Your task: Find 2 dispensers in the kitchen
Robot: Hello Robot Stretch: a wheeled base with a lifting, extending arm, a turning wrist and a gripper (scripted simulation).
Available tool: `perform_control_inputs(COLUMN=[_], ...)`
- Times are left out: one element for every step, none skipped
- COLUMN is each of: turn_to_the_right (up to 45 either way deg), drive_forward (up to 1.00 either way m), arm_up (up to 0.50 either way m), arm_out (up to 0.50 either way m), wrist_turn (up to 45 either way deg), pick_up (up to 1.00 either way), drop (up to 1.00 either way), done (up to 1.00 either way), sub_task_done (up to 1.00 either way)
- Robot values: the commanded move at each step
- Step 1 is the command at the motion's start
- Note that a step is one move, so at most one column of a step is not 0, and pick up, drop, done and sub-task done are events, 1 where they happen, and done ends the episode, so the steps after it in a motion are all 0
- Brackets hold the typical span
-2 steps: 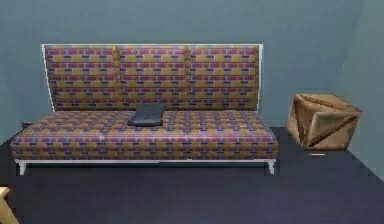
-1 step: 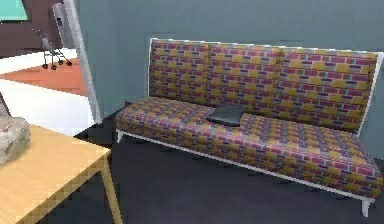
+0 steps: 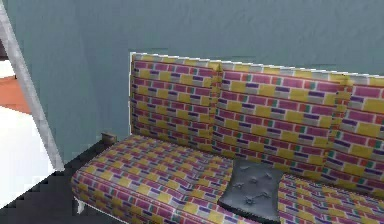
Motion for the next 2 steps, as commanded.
perform_control_inputs(turn_to_the_right=[-21.0,-3.0], drive_forward=[0.0,0.0], arm_up=[0.0,0.0], arm_out=[0.0,0.0], wrist_turn=[0.0,0.0], pick_up=[0.0,0.0], drop=[0.0,0.0], done=[0.0,0.0], sub_task_done=[0.0,0.0])
